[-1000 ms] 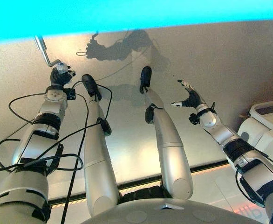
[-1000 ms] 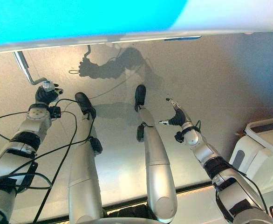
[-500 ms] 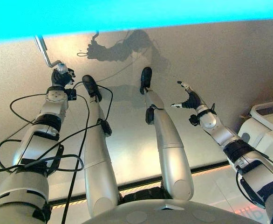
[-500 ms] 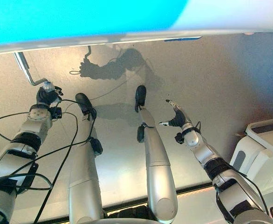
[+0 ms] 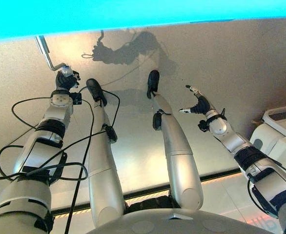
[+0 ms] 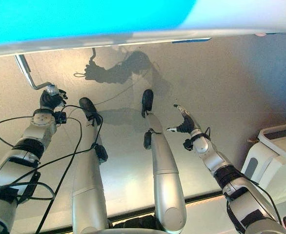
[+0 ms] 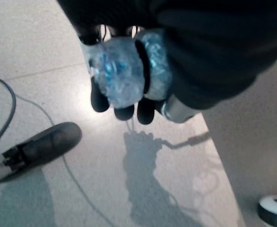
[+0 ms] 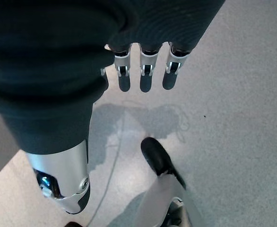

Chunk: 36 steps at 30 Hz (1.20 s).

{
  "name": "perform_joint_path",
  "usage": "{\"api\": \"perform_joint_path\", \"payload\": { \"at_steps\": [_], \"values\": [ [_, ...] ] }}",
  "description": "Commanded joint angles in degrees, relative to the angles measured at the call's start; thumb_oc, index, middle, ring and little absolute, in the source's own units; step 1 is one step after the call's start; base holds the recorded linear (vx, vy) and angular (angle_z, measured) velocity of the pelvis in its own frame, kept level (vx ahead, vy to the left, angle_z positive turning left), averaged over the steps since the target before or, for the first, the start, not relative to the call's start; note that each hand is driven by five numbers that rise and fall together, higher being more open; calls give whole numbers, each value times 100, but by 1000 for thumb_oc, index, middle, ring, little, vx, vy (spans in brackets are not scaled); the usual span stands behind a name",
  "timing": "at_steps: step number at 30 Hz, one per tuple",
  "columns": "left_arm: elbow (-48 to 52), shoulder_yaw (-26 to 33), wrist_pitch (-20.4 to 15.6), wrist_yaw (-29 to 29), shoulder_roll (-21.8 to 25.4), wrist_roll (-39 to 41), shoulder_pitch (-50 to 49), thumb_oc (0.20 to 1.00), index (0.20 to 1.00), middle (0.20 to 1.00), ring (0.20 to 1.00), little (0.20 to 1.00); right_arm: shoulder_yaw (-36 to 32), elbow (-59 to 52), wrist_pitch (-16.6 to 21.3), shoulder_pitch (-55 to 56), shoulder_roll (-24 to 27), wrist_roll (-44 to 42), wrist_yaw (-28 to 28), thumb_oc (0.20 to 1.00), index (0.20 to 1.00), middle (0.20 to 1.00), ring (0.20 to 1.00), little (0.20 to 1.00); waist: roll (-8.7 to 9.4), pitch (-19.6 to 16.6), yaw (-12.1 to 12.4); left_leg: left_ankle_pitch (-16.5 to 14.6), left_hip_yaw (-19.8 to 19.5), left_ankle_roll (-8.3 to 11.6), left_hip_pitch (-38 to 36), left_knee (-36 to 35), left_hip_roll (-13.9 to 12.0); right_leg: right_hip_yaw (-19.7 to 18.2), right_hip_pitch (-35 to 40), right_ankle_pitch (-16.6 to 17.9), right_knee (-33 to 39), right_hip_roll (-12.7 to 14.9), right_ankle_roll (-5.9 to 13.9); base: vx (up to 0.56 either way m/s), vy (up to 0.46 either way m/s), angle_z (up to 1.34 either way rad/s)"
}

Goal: Raise the hospital bed

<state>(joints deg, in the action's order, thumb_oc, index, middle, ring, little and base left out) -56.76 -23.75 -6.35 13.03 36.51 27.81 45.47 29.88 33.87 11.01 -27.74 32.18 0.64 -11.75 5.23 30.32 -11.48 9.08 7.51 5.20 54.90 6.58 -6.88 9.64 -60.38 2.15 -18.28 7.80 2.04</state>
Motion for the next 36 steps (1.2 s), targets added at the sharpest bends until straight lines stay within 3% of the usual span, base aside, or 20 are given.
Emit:
{"api": "perform_joint_path", "payload": {
  "at_steps": [1,3,5,10,13,16,20,21,22,23,29,36],
  "values": [
    [984,-279,-396,25,22,-474,92,200,200,200,200,200,109,-205,119,494,77,135,-12,1000,1000,1000,1000,1000,73,-52,109,-349,-43,-62,187,558,187,-118,142,421,417,-143,644,0,0,0],
    [984,-279,-396,25,22,-474,92,200,200,200,200,200,109,-205,119,494,77,135,-12,1000,1000,1000,1000,1000,73,-52,109,-349,-43,-62,187,558,187,-118,142,421,417,-143,644,0,0,0],
    [1800,-627,-495,-32,37,-624,-6,200,200,200,200,200,134,-136,68,553,59,218,4,1000,1000,1000,1000,1000,-20,-52,123,-312,22,-44,54,439,192,-149,189,422,427,-152,651,0,0,0],
    [3179,-828,-707,-212,125,-274,-393,200,200,200,200,200,100,-105,-6,727,195,332,50,1000,1000,1000,1000,1000,-164,-52,160,-296,82,-37,-154,419,198,-186,306,371,358,-173,631,-9,-22,-3],
    [4400,-830,-830,-514,392,109,-898,200,200,200,200,200,-13,2,-49,828,296,398,70,1000,1000,1000,1000,1000,-352,-52,213,-256,124,-6,-336,286,218,-194,422,375,419,-158,643,-5,-3,-2],
    [4698,-804,-848,-595,493,210,-1063,200,200,200,200,200,-39,103,-64,865,301,435,64,1000,1000,1000,1000,1000,-398,-52,228,-257,118,-3,-386,265,224,-188,462,367,429,-153,647,-4,-5,-2],
    [6004,-387,-938,-974,1057,620,-2006,200,200,200,200,200,-272,345,-82,1086,361,495,110,1000,1000,1000,1000,1000,-561,-52,354,-307,113,-15,-482,353,273,-162,585,326,363,-130,652,1,6,2],
    [6428,-174,-933,-1141,1392,711,-2472,200,200,200,200,200,-377,457,-91,1189,403,490,139,1000,1000,1000,1000,1000,-617,-52,428,-321,100,-21,-528,366,302,-140,651,330,369,-107,677,6,20,4],
    [6445,-154,-926,-1142,1400,711,-2497,200,200,200,200,200,-367,458,-90,1187,399,491,139,1000,1000,1000,1000,1000,-612,-52,420,-322,100,-21,-532,366,302,-139,657,330,371,-108,677,14,51,6],
    [6702,167,-959,-1230,1645,814,-3001,200,200,200,200,200,-452,515,-69,1292,432,462,179,1000,1000,1000,1000,1000,-647,-52,500,-340,85,-36,-592,372,333,-119,718,350,376,-79,701,7,37,6],
    [6927,1199,-989,-1422,2058,989,-4302,200,200,200,200,200,-710,791,-1,1671,480,372,298,1000,1000,1000,1000,1000,-761,-52,709,-454,56,-106,-724,503,446,-63,920,373,301,115,796,21,82,10],
    [6302,1911,-1015,-1190,2005,763,-4842,200,200,200,200,200,-810,736,42,1762,484,330,381,1000,1000,1000,1000,1000,-743,-52,857,-563,40,-175,-576,665,536,-21,991,411,380,265,864,24,114,12]
  ]
}}
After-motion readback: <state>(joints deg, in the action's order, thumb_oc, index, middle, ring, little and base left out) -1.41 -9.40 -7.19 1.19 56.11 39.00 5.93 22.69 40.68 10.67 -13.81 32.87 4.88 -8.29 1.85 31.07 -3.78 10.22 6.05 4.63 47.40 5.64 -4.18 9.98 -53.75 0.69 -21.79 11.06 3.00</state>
